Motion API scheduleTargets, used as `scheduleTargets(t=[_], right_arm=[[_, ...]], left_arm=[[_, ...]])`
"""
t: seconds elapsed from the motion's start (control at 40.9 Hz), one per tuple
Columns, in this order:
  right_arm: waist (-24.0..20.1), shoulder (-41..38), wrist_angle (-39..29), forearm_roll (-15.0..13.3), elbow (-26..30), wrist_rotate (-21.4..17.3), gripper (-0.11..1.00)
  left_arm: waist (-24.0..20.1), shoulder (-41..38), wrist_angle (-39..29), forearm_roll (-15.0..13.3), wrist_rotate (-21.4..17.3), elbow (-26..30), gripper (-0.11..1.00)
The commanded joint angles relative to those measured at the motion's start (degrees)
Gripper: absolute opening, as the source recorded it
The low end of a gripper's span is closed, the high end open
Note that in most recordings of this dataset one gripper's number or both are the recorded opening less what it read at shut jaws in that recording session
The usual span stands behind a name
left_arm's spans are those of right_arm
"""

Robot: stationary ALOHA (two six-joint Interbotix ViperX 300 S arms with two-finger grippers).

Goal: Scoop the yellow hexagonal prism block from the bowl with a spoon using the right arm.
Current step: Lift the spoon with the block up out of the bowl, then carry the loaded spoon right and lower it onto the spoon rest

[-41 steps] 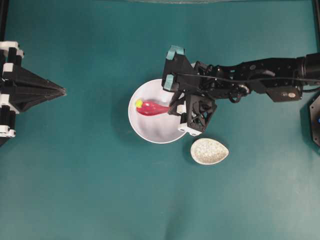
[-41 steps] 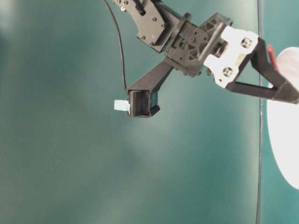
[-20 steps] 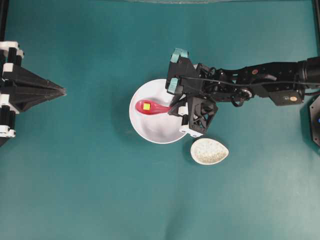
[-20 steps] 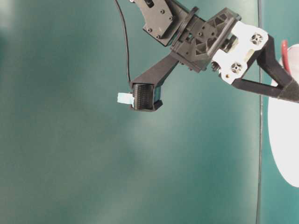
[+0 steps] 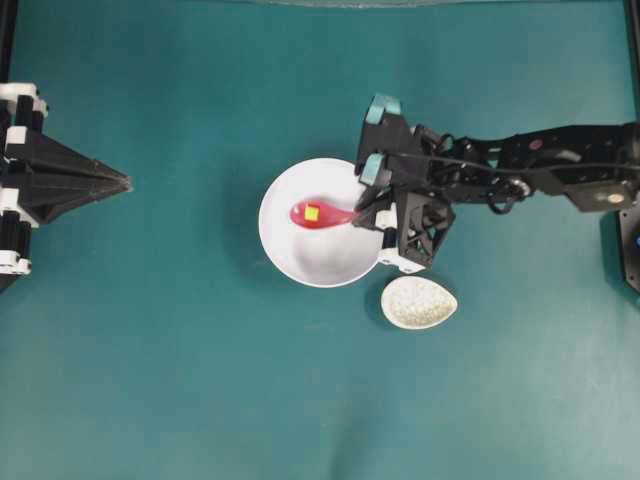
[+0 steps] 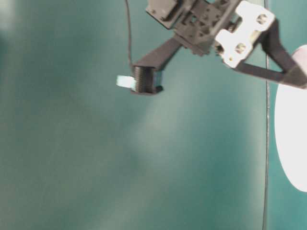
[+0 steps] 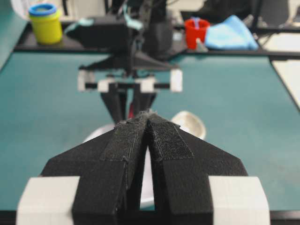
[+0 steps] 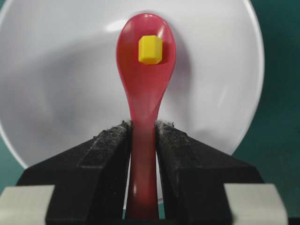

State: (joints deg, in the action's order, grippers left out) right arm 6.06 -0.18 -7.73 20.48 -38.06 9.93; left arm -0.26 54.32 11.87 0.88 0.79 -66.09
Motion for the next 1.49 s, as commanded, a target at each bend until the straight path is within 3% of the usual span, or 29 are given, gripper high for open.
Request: scheduleTargets(t=[0.0,0.709,1.467], right_arm=[[-0.2,3.3,0.6,0.0,0.4,0.1,0.25],[-0.2,14.9,-4.9,-0.2,-0.9,0.4,0.25],[-0.9,33.0,-7.6,0.1,-11.1,-0.2,0.25]], left_arm=[[0.0,-0.3,0.2,0.1,0.1,1.6,0.01],[0.0,-0.4,0.2,0.2,0.0,1.6,0.01],[0.0,-0.3,0.7,0.2,-0.4,1.7,0.01]])
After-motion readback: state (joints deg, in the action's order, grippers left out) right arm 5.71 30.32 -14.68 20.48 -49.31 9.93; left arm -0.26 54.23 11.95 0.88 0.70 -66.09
